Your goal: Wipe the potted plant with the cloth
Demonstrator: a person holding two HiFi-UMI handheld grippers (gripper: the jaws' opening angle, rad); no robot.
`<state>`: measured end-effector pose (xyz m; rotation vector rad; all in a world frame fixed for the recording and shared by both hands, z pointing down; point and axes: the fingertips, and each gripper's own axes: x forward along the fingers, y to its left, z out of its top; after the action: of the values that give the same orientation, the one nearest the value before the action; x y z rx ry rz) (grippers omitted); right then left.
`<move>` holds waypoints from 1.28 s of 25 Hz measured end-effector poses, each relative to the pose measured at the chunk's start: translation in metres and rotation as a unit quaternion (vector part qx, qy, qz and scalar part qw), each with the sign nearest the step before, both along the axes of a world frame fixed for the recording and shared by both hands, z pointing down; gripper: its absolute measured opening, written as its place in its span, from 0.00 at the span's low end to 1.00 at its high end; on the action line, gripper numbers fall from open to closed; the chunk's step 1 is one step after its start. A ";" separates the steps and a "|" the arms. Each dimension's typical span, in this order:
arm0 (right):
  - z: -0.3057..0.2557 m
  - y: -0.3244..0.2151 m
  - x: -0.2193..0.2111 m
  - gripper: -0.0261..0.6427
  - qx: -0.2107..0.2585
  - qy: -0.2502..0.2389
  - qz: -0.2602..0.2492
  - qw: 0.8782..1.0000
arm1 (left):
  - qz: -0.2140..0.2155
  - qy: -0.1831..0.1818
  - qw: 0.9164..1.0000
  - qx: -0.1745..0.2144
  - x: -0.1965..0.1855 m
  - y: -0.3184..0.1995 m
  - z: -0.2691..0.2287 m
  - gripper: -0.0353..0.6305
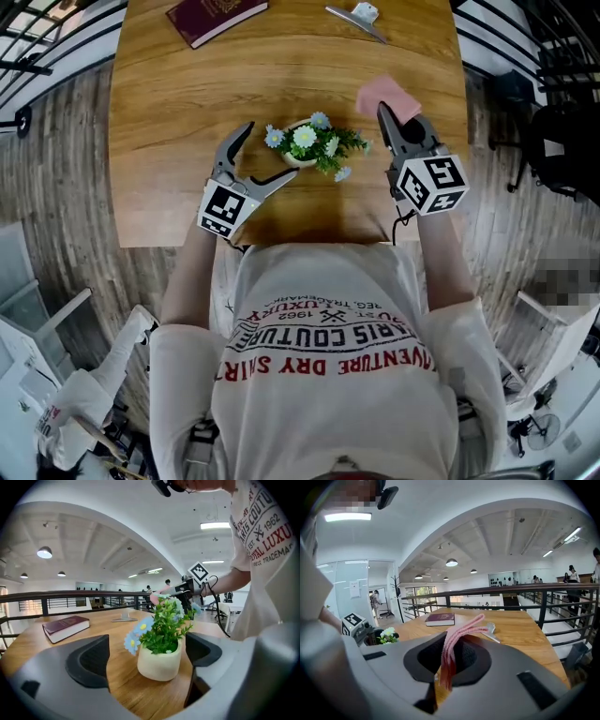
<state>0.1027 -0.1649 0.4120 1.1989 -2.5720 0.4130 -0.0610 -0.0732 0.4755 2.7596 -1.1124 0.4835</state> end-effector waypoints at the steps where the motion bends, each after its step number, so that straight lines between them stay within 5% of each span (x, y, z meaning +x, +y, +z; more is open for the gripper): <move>1: -0.003 0.003 -0.001 0.09 0.006 0.003 -0.001 1.000 | -0.008 0.002 1.000 0.003 -0.001 0.001 -0.009 0.85; 4: -0.013 0.014 -0.004 0.09 0.031 0.014 -0.005 0.999 | -0.053 0.014 0.998 0.022 -0.008 0.002 -0.038 0.79; 6: -0.021 0.019 -0.008 0.09 0.052 0.021 -0.009 0.998 | -0.114 0.028 0.992 0.049 -0.024 -0.005 -0.060 0.32; 7: -0.024 0.022 -0.010 0.09 0.062 0.024 -0.011 0.998 | -0.135 0.037 0.988 0.059 -0.029 -0.008 -0.071 0.24; 9: -0.031 0.029 -0.010 0.09 0.076 0.027 -0.016 0.997 | -0.155 0.049 0.984 0.069 -0.032 -0.008 -0.089 0.24; 12: -0.041 0.038 -0.006 0.09 0.093 0.015 -0.012 0.995 | -0.181 0.027 0.979 0.091 -0.033 -0.008 -0.111 0.11; 19: -0.065 0.054 -0.003 0.09 0.131 -0.002 -0.007 0.991 | -0.219 0.004 0.969 0.113 -0.036 -0.007 -0.158 0.08; 32: -0.089 0.073 -0.009 0.09 0.172 -0.008 -0.026 0.985 | -0.231 0.041 0.963 0.131 -0.040 0.002 -0.186 0.08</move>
<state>0.0941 -0.0915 0.3229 1.2324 -2.7595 -0.0386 -0.1010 -0.0711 0.2891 2.5545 -1.8425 0.1690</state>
